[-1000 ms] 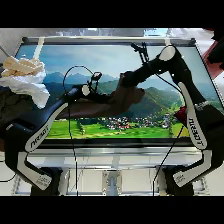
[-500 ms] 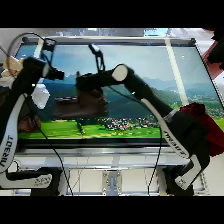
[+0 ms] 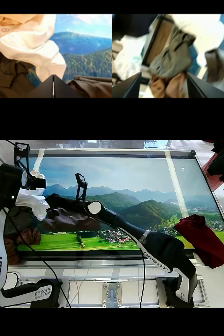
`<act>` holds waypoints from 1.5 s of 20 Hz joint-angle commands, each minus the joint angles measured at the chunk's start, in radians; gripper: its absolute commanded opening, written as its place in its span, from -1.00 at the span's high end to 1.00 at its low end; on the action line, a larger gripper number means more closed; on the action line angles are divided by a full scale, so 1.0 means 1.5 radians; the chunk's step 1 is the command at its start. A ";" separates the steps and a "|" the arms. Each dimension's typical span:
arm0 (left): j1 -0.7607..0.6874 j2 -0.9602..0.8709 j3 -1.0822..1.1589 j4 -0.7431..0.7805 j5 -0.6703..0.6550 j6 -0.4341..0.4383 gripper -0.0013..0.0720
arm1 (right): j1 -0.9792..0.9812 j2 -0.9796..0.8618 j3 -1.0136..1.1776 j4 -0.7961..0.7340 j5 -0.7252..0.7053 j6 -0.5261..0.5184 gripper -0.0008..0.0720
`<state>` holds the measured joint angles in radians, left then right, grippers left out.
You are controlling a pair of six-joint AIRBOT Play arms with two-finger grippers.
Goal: Fold the shirts.
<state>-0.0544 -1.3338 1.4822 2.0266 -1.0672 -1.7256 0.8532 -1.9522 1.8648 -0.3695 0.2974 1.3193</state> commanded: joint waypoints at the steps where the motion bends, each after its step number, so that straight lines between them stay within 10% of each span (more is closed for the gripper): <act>1: 0.003 0.002 0.001 -0.007 -0.003 -0.001 0.93 | -0.071 0.007 0.001 -0.178 0.051 0.017 -0.66; 7: 0.003 0.002 0.001 -0.010 0.011 0.000 0.93 | -0.265 0.004 -0.051 -0.435 0.393 0.297 -0.64; 18: 0.003 0.002 0.001 -0.012 0.017 -0.004 0.93 | -0.275 -0.110 -0.114 -0.012 0.444 0.078 -0.70; 26: 0.003 0.002 0.001 -0.020 0.016 -0.004 0.93 | -0.188 -0.122 -0.114 0.000 0.417 0.081 -0.67; 30: 0.003 0.002 0.001 -0.037 0.014 -0.001 0.93 | -0.165 -0.122 -0.113 0.006 0.360 0.082 0.85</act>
<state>-0.0513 -1.3315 1.4822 1.9854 -1.0443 -1.7309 0.5797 -2.1334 1.6943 -0.3710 0.9001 1.4429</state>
